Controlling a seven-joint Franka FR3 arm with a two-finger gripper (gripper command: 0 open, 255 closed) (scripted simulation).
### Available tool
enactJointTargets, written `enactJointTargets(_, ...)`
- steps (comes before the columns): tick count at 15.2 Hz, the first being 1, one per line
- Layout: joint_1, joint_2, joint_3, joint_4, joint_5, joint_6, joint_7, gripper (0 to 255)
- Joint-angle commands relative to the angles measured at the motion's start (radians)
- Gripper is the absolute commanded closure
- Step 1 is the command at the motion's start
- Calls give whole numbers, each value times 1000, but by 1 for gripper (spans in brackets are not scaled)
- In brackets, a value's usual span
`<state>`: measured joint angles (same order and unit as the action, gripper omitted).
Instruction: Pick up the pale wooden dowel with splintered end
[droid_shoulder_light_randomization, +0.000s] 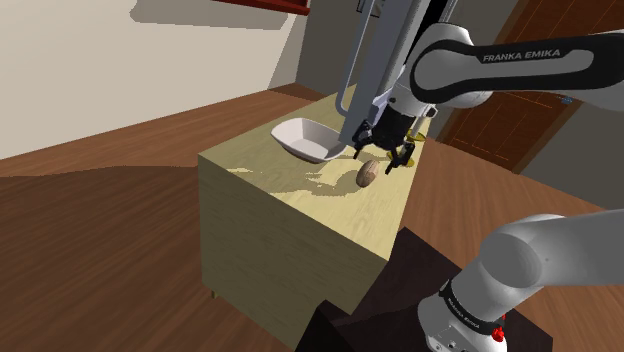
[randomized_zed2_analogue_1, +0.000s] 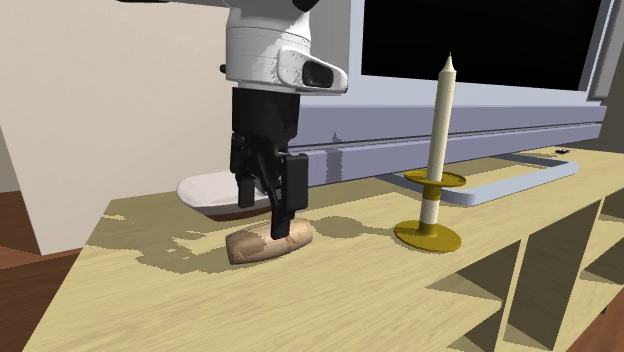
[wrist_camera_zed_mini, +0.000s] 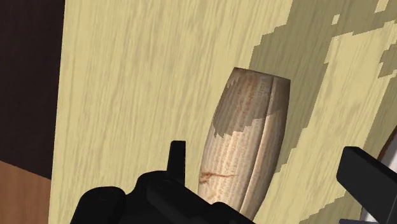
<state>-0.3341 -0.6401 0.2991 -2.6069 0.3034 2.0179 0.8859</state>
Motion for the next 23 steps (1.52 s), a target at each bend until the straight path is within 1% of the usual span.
enactJointTargets(1, -13, 22, 3, -24, 3, 38, 11, 0)
enactJointTargets(5, -14, 48, 19, -68, 18, 109, 2, 0)
enactJointTargets(7, -20, 47, 25, -68, 22, 108, -1, 0)
enactJointTargets(8, -18, 53, 29, -70, 24, 117, 1, 255)
enactJointTargets(16, -13, 40, 30, -82, 29, 116, 3, 255)
enactJointTargets(23, -29, 12, 13, -9, 9, 14, 6, 255)
